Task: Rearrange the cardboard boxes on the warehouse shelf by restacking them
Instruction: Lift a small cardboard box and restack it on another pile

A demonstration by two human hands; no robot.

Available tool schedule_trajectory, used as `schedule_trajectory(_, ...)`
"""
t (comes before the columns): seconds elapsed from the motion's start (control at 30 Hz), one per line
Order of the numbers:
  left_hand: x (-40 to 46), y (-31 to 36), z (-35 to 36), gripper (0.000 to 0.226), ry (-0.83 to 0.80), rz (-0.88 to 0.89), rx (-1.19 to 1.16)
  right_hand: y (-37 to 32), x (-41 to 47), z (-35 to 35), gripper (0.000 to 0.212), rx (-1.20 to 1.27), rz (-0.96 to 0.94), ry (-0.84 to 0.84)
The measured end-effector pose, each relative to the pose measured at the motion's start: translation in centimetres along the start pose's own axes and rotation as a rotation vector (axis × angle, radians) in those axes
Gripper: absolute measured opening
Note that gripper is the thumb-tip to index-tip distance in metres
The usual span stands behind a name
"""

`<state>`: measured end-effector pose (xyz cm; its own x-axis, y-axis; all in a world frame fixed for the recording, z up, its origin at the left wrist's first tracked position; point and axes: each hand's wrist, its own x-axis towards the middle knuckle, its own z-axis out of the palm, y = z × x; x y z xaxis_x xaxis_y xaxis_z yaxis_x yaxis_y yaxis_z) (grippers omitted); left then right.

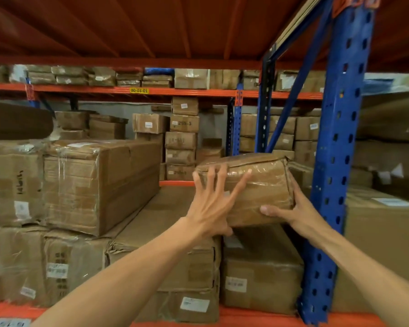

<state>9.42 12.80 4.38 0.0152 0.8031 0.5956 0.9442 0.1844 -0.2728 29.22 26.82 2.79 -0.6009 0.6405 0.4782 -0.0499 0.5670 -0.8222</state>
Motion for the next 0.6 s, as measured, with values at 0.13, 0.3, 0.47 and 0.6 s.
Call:
schedule_trajectory(0.13, 1.6, 3.1, 1.7, 0.157, -0.115, 0.078, -0.031, 3.1, -2.9, -2.6, 0.124, 0.014, 0.075, 0.103)
schedule_trajectory(0.3, 1.6, 2.7, 4.1, 0.156, -0.18, 0.15, -0.021, 6.0, -4.7, -1.4, 0.126, -0.021, 0.121, 0.104)
schedule_trajectory(0.47, -0.4, -0.2, 5.1, 0.162, -0.125, 0.105, -0.258, 8.3, -6.7, -0.1, 0.125, -0.057, 0.15, 0.097)
schedule_trajectory(0.6, -2.4, -2.2, 5.9, 0.164, -0.217, -0.158, -0.517, 8.2, -7.2, 0.1, 0.128, -0.302, 0.175, 0.198)
